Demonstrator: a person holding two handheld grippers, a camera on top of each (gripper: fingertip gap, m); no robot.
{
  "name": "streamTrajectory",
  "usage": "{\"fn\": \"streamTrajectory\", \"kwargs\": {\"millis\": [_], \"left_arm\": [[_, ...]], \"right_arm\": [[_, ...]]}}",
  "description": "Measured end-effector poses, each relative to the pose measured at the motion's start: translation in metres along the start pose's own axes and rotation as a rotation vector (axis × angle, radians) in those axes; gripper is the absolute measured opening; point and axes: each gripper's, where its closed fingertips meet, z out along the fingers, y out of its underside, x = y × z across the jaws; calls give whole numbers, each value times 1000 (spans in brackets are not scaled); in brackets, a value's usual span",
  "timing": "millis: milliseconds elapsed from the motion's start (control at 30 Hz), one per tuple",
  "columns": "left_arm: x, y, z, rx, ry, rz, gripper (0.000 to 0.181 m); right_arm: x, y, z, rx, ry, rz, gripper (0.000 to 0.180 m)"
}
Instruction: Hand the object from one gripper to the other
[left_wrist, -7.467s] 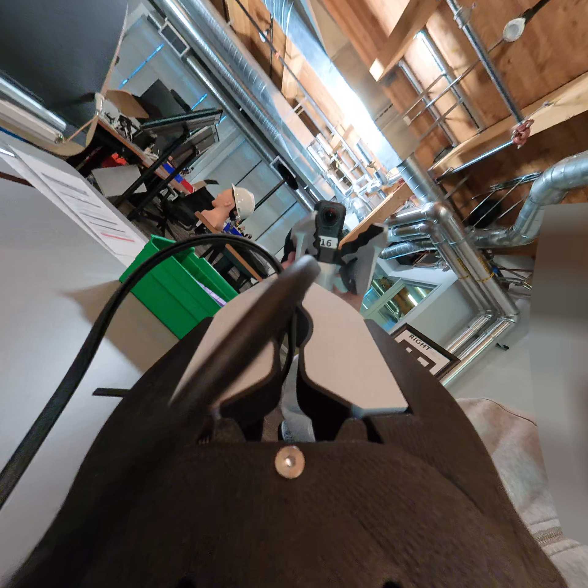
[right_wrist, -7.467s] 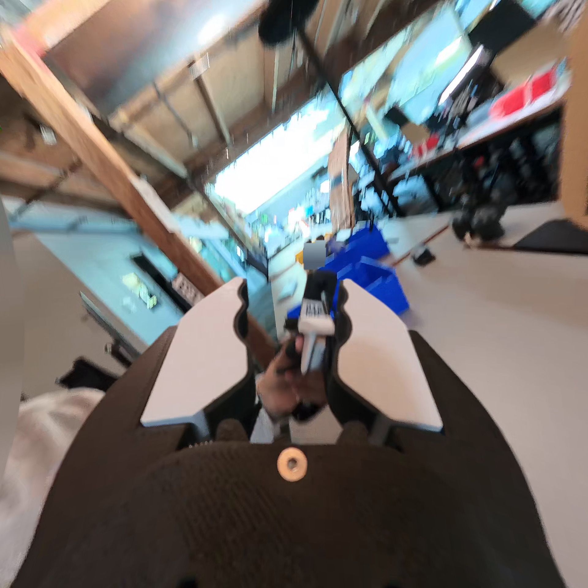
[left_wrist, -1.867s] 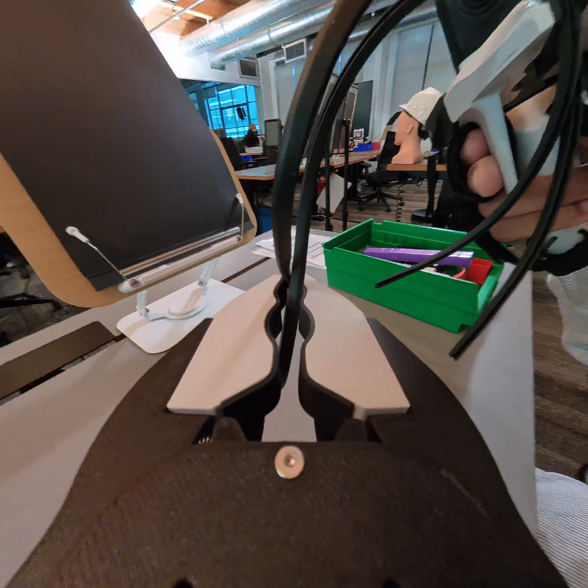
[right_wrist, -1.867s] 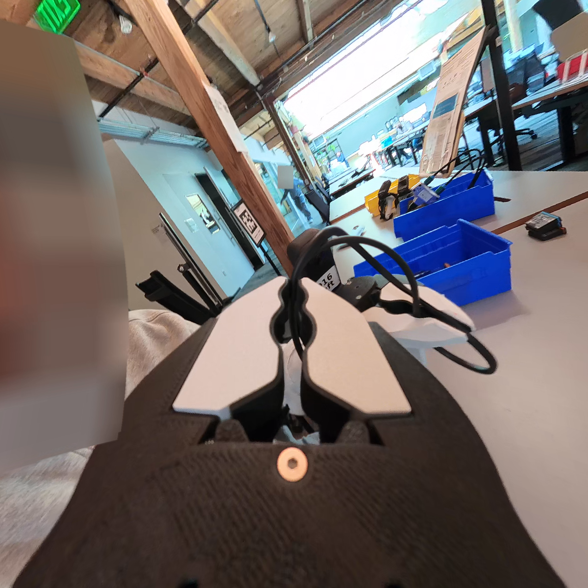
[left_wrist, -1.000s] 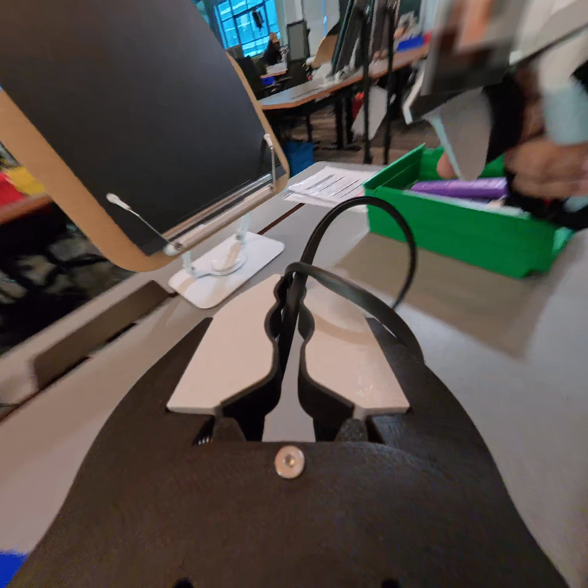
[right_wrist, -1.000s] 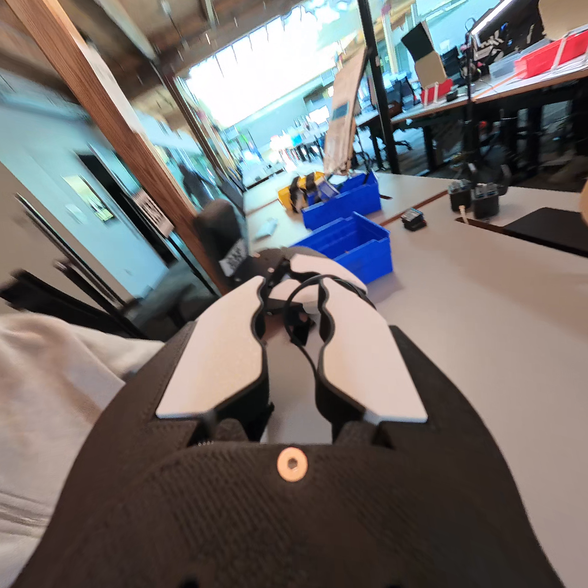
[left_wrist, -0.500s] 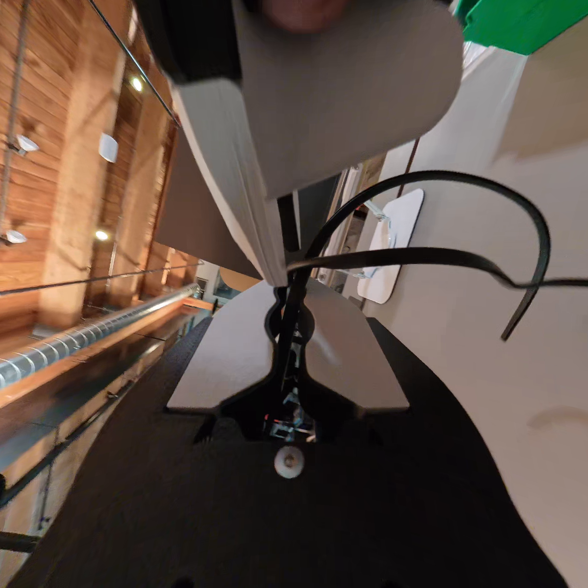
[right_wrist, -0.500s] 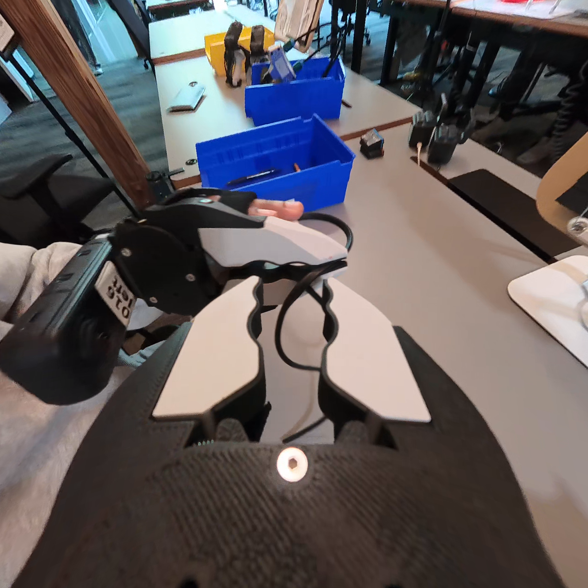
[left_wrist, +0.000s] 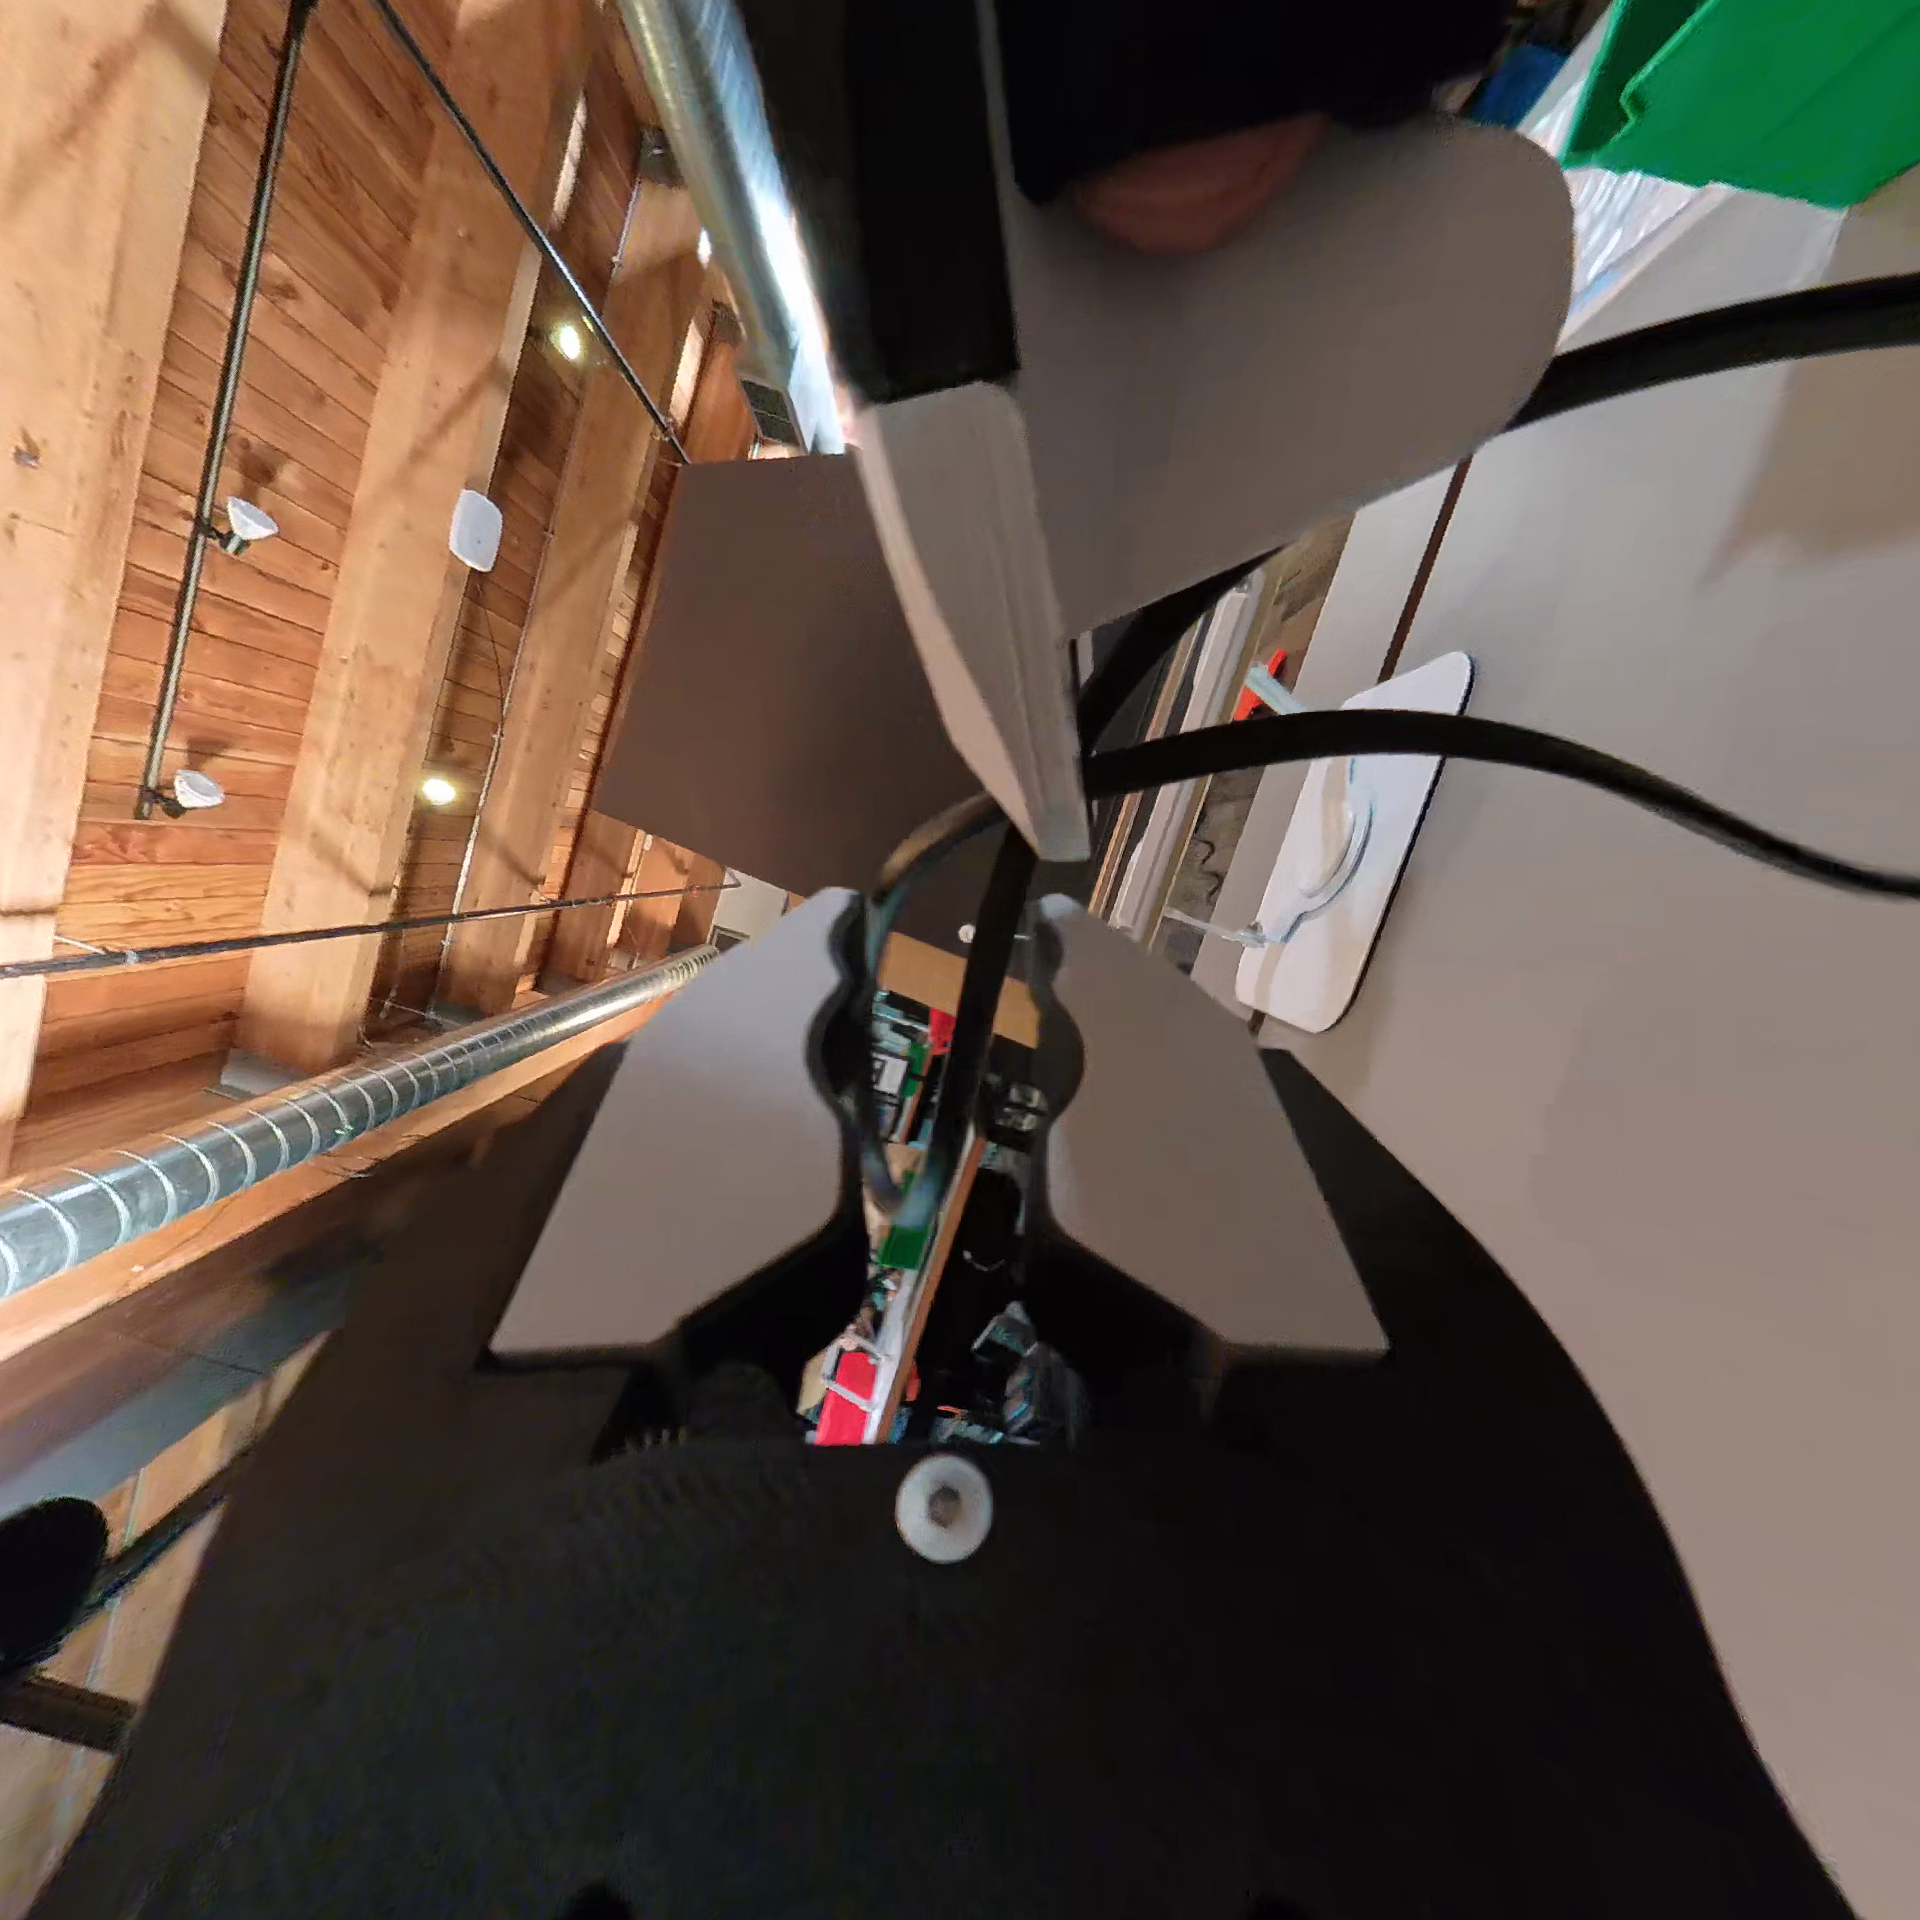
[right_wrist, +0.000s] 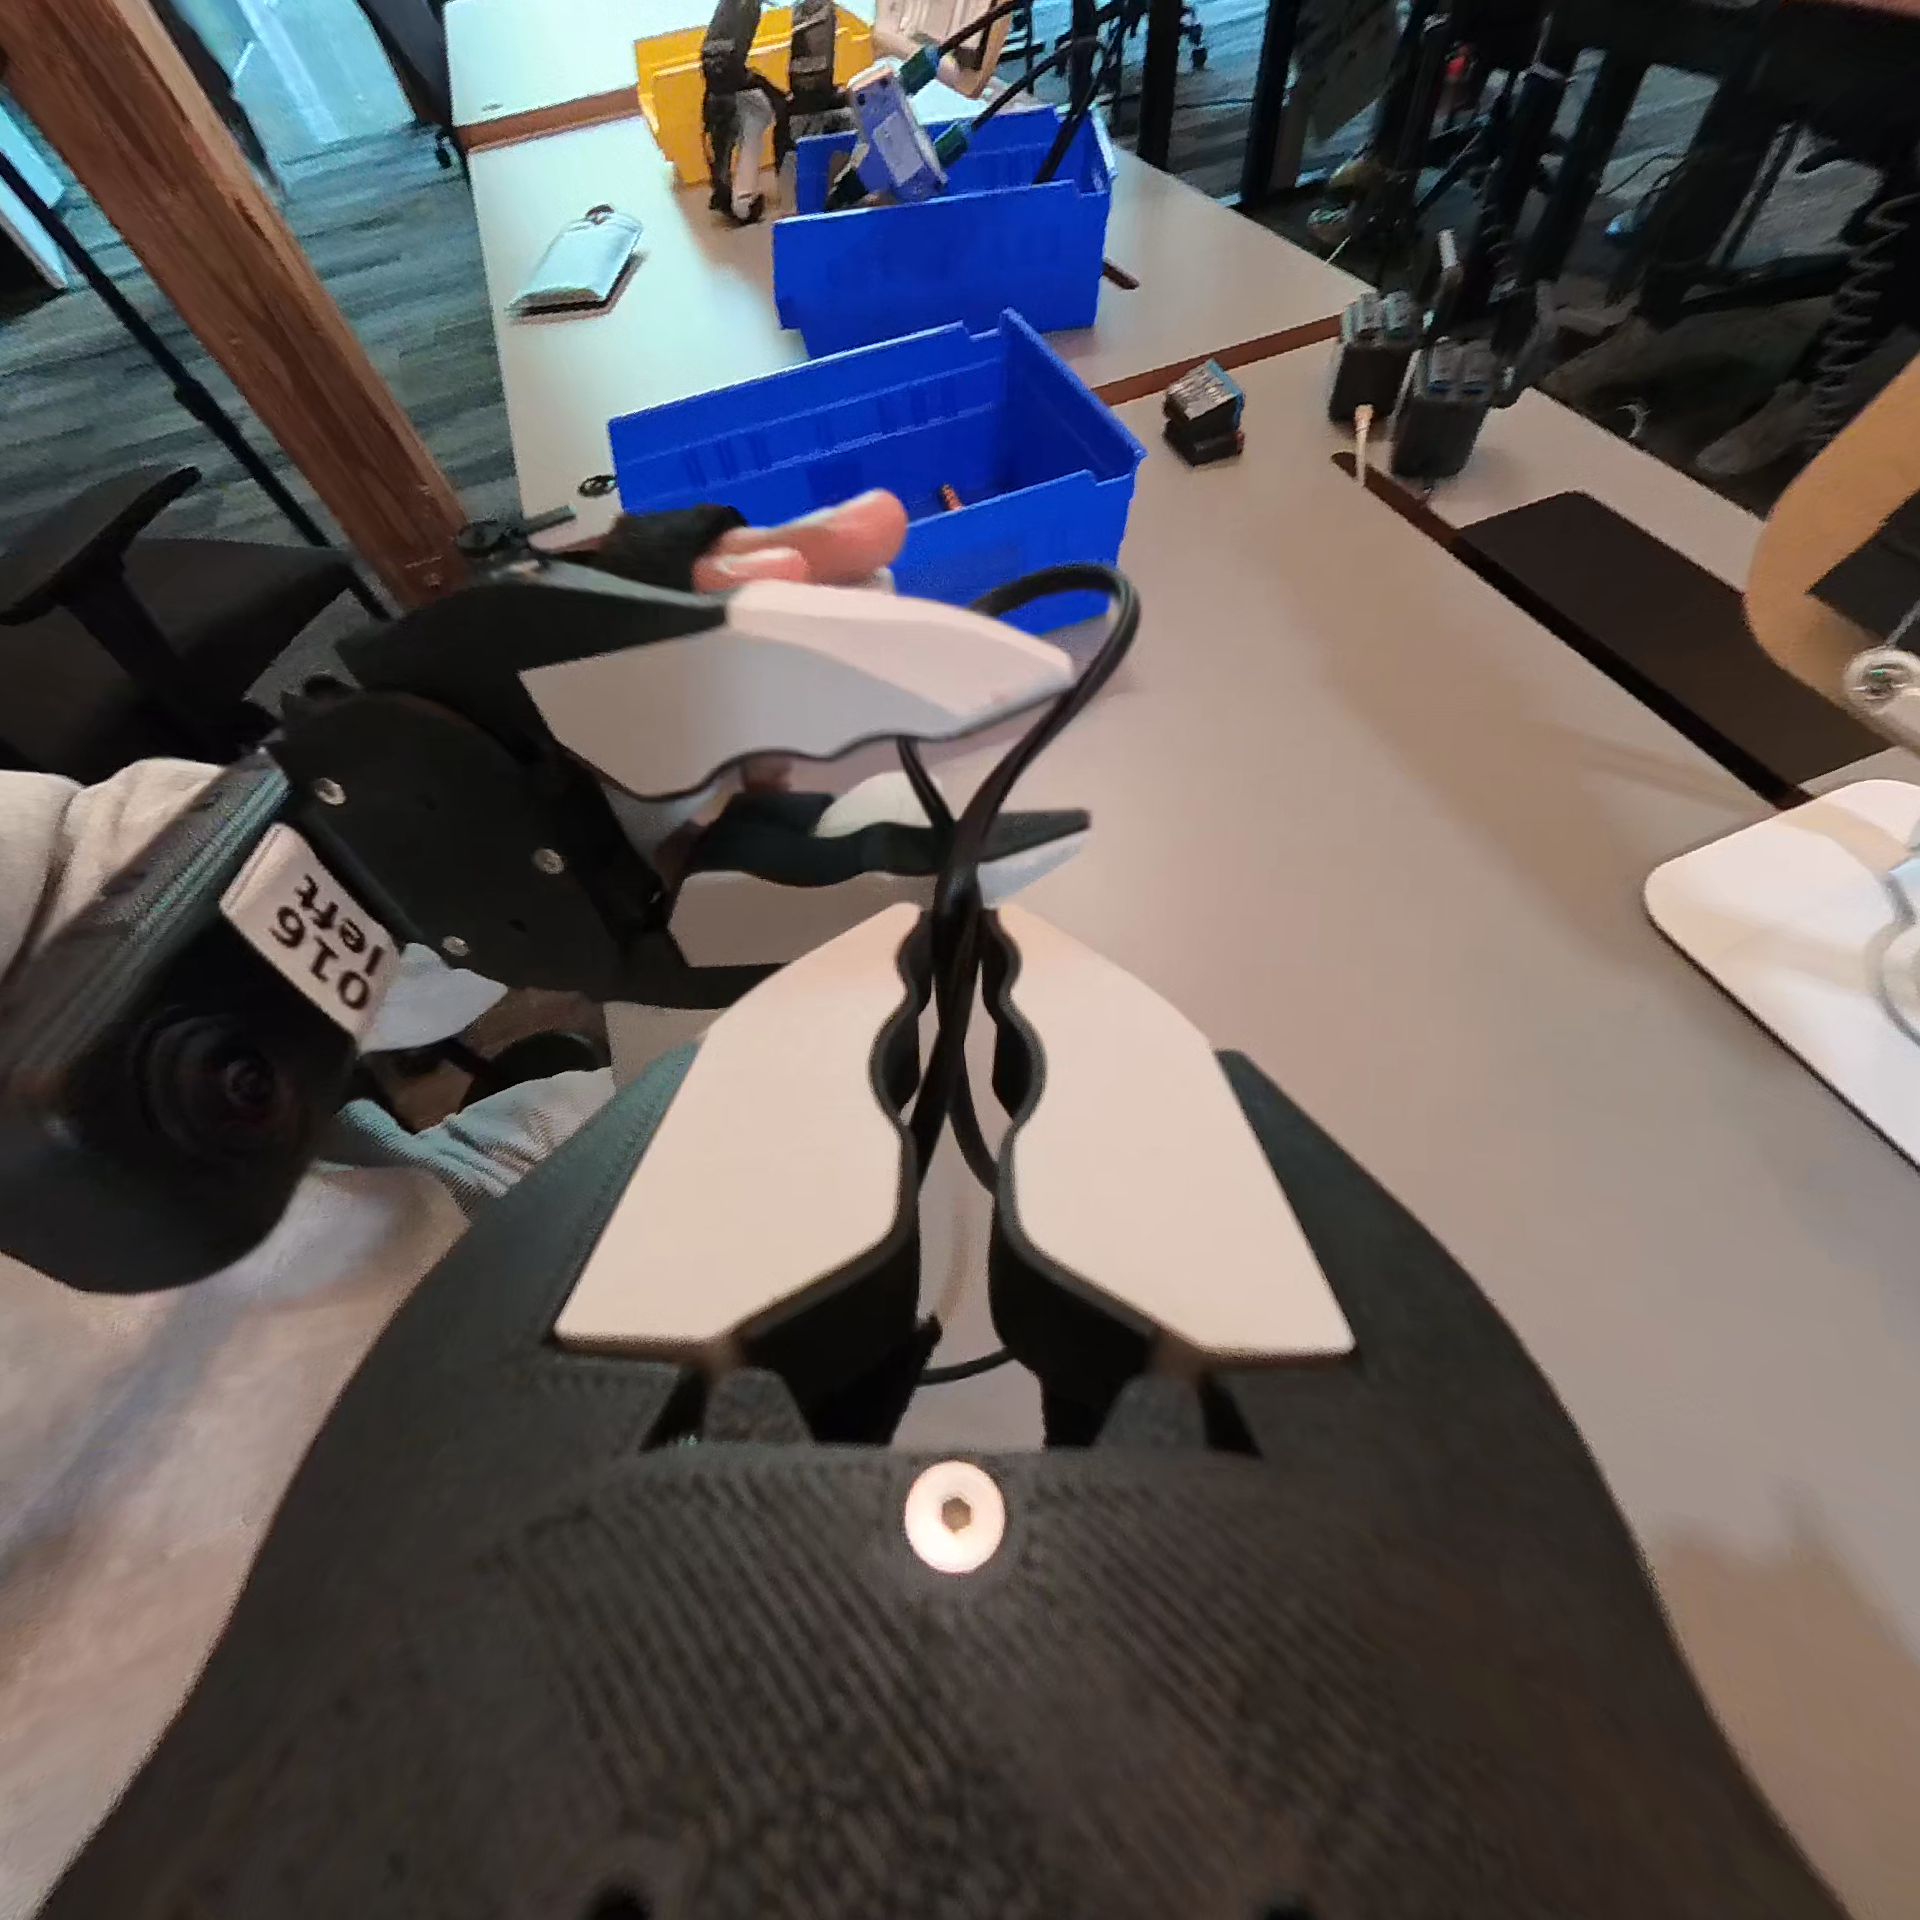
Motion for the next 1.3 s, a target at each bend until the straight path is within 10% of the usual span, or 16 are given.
{"fn": "streamTrajectory", "kwargs": {"millis": [267, 533, 833, 1300], "left_arm": [[-26, -6, -5, 107, 48, -481, 61], [2, -46, -11, 269, 515, -1189, 61], [46, -75, -15, 239, 716, -1146, 118], [70, -69, -13, 197, 754, -1166, 13]], "right_arm": [[14, -44, -37, 355, -79, 137, 9], [11, -68, -50, 539, -76, 118, 9], [-1, -81, -53, 630, -95, 126, 9], [-13, -92, -67, 683, -130, 130, 9]]}}
